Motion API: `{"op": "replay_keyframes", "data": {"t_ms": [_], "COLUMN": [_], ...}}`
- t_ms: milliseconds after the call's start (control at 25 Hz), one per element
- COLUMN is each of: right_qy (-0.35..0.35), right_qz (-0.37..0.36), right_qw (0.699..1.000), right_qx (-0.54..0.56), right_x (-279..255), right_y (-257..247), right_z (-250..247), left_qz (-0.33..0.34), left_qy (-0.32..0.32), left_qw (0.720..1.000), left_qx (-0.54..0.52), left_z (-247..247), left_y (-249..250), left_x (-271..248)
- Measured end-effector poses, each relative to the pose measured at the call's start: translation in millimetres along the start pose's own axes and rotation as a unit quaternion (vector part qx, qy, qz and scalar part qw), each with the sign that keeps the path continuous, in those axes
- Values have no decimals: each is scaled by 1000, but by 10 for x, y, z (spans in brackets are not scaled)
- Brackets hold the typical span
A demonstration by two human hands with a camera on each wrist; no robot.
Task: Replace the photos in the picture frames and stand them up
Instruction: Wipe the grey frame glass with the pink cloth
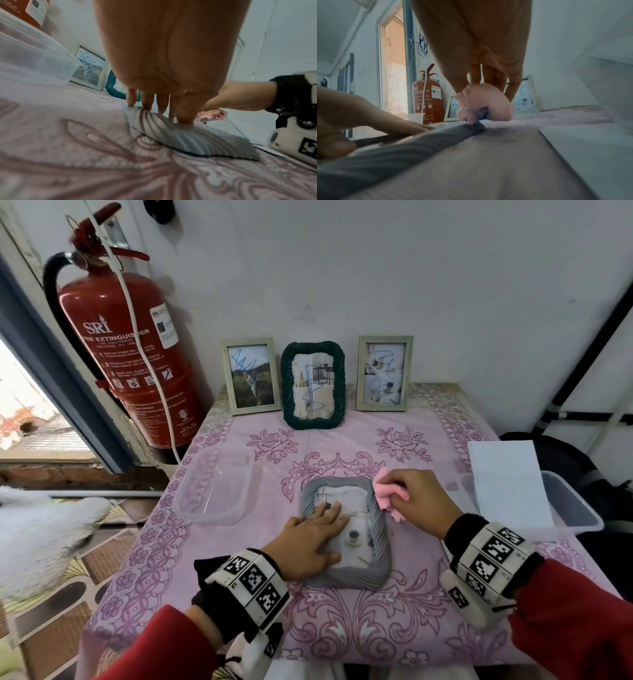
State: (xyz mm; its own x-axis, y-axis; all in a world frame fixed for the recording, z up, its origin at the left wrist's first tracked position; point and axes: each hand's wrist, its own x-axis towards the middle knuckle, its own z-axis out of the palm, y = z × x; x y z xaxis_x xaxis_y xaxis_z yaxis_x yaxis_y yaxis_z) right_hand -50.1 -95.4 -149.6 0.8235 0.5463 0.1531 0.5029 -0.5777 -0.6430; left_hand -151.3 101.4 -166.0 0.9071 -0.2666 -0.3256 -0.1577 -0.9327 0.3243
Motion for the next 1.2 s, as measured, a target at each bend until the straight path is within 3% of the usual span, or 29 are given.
{"op": "replay_keyframes", "data": {"t_ms": [120,200,280,440,520,680,800,920,1080,1200], "right_qy": [52,46,47,21,-5,18,49,-52,-178,-205], "right_qz": [-29,-27,-12,-33,-35,-12,2,0,-21,-11], "right_qw": [998,997,994,995,992,975,986,999,977,960], "right_qx": [2,54,96,90,117,221,158,8,-119,-190], "right_x": [-2,-2,-7,-24,-25,4,45,83,111,130], "right_y": [-163,-270,-383,-557,-603,-620,-510,-354,-265,-233], "right_z": [24,79,148,279,315,310,294,313,344,381], "left_qz": [11,-2,-39,-51,-58,-91,-95,-112,-107,-137], "left_qy": [95,181,248,195,214,285,329,378,400,356], "left_qw": [991,963,904,740,694,698,691,703,714,773], "left_qx": [-89,-198,-346,-641,-685,-651,-637,-592,-564,-508], "left_z": [-34,-54,-87,-203,-222,-199,-292,-471,-652,-671], "left_y": [5,17,27,55,29,-100,-267,-521,-897,-1142], "left_x": [-15,-23,-10,-16,-45,-124,-247,-400,-575,-619]}}
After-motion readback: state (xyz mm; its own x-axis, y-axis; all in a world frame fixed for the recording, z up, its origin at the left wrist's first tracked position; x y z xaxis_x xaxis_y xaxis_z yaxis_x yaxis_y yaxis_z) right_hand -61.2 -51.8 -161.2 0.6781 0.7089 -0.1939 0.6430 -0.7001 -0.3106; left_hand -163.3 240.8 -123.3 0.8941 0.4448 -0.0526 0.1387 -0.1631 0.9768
